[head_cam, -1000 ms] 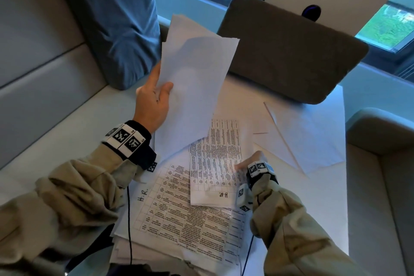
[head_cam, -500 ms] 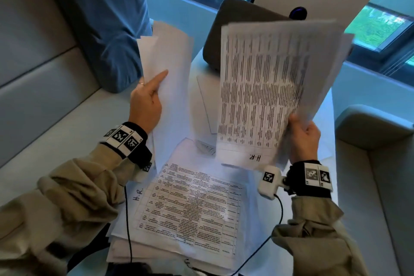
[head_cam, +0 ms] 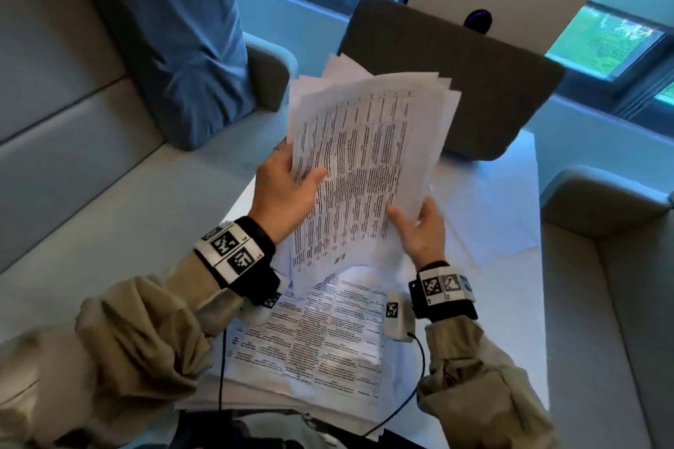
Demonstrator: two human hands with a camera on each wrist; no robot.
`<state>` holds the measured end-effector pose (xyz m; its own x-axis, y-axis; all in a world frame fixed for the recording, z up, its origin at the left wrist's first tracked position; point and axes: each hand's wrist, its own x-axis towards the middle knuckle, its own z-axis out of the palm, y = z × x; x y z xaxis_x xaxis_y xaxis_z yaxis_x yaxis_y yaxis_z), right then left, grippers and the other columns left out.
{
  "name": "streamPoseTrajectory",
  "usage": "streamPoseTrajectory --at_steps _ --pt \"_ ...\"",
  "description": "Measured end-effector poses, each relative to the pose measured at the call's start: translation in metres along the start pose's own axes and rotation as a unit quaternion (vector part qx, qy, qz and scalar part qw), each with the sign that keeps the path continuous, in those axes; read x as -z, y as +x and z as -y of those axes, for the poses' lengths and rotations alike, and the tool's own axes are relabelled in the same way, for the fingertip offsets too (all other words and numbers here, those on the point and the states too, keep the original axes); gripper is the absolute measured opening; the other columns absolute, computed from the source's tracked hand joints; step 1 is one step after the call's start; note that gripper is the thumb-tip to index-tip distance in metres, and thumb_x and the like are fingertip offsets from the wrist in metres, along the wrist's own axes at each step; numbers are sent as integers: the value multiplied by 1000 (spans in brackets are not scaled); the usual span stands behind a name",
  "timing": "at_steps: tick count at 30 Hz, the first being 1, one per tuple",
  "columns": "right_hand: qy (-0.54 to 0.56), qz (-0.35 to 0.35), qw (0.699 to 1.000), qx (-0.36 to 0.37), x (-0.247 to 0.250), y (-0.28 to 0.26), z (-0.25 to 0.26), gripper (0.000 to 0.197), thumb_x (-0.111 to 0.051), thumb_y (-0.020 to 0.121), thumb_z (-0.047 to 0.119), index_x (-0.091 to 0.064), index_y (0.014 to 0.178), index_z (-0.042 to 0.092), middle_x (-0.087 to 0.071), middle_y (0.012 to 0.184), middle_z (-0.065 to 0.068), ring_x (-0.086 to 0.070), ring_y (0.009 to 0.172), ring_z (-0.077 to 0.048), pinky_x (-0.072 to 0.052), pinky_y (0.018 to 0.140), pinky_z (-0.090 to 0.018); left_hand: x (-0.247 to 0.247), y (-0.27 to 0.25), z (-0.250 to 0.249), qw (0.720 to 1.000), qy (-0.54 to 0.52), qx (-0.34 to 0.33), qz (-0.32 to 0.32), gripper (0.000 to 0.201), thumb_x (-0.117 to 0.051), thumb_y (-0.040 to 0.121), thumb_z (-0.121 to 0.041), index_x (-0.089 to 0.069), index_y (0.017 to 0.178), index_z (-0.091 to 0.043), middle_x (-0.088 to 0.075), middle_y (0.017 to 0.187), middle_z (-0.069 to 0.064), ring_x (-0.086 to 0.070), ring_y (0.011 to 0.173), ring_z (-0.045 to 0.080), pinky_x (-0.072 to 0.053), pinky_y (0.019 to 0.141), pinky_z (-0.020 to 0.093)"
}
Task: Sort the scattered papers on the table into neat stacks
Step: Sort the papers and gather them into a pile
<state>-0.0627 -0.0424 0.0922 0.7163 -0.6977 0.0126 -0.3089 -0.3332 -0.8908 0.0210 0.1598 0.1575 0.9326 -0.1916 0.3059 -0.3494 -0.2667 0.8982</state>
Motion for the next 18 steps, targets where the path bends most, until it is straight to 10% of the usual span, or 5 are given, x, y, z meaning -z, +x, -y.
streamPoseTrajectory --at_steps 4,7,11,15,18 --pt "50 22 967 -249 -11 -34 -30 126 -80 51 68 -25 144 3 -31 146 -20 -40 129 -35 -42 103 -48 -3 -12 -13 991 -124 18 -49 34 -71 81 -10 -62 114 -10 -63 97 -16 -61 89 -10 -48 83 9" --pt "299 235 884 -272 -15 -64 -35 65 -50 85 61 -50 133 16 -53 135 -18 -58 114 -32 -49 93 -48 -6 -18 -18 979 -193 9 -62 36 -67 84 -4 -56 118 -5 -61 103 -13 -58 91 -16 -45 85 7" --pt "452 225 815 -283 -13 -73 -42 65 -46 85 56 -48 136 17 -58 132 -14 -55 121 -32 -40 101 -56 -3 -31 -16 975 -219 6 -35 48 -59 88 1 -39 131 -1 -55 120 -2 -55 111 3 -44 97 16" --pt "446 137 844 -265 9 -67 -65 51 -69 79 22 -54 127 8 -65 120 -16 -64 109 -28 -54 89 -45 19 -29 7 979 -202 7 -33 86 -66 79 7 -13 145 -10 -47 134 7 -50 121 8 -41 106 28" --pt "357 90 894 -255 29 -71 -87 41 -83 68 18 -61 102 8 -72 93 -11 -71 79 -19 -58 65 -32 39 -25 43 986 -152 65 -19 103 -71 75 8 -2 149 -15 -56 120 11 -60 94 -5 -49 91 22"
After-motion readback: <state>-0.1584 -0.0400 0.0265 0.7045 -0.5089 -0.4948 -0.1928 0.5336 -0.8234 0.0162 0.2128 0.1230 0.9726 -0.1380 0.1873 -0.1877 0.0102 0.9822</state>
